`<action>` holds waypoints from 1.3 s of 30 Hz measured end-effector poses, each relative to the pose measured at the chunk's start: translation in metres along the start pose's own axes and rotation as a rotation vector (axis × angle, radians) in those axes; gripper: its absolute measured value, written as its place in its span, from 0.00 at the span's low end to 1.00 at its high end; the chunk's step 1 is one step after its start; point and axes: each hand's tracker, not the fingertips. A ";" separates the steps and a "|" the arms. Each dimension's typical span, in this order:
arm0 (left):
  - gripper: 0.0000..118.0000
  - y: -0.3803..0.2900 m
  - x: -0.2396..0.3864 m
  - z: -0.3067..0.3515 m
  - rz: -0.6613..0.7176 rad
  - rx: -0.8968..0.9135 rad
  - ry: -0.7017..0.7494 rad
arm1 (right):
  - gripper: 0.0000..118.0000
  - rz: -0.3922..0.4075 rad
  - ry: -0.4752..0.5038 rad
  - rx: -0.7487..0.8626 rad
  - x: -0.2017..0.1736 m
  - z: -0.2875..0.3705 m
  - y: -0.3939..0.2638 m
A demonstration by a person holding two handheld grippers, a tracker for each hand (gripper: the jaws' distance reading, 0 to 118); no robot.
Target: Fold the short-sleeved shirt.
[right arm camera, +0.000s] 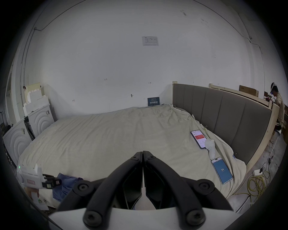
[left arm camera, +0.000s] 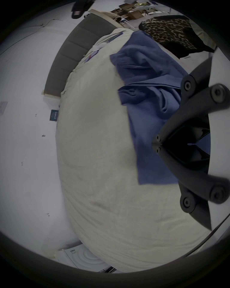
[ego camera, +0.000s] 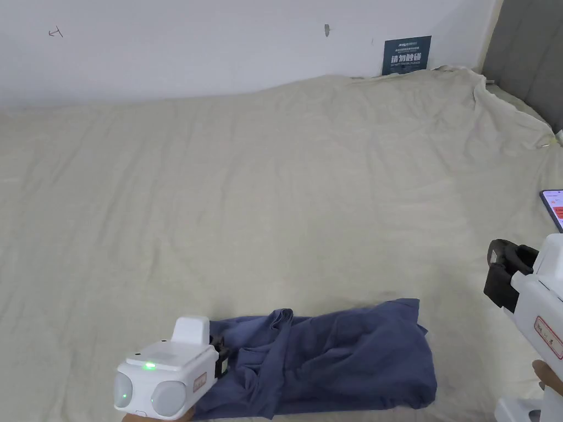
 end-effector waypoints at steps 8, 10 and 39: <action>0.00 -0.013 0.046 -0.011 -0.075 -0.014 -0.066 | 0.00 -0.011 -0.022 -0.017 0.011 0.002 -0.007; 0.00 -0.013 0.066 -0.008 -0.120 0.002 -0.079 | 0.00 -0.014 -0.027 -0.019 0.014 0.003 -0.008; 0.00 0.045 0.015 0.054 0.108 0.036 -0.234 | 0.00 -0.010 -0.021 -0.001 0.011 0.003 0.001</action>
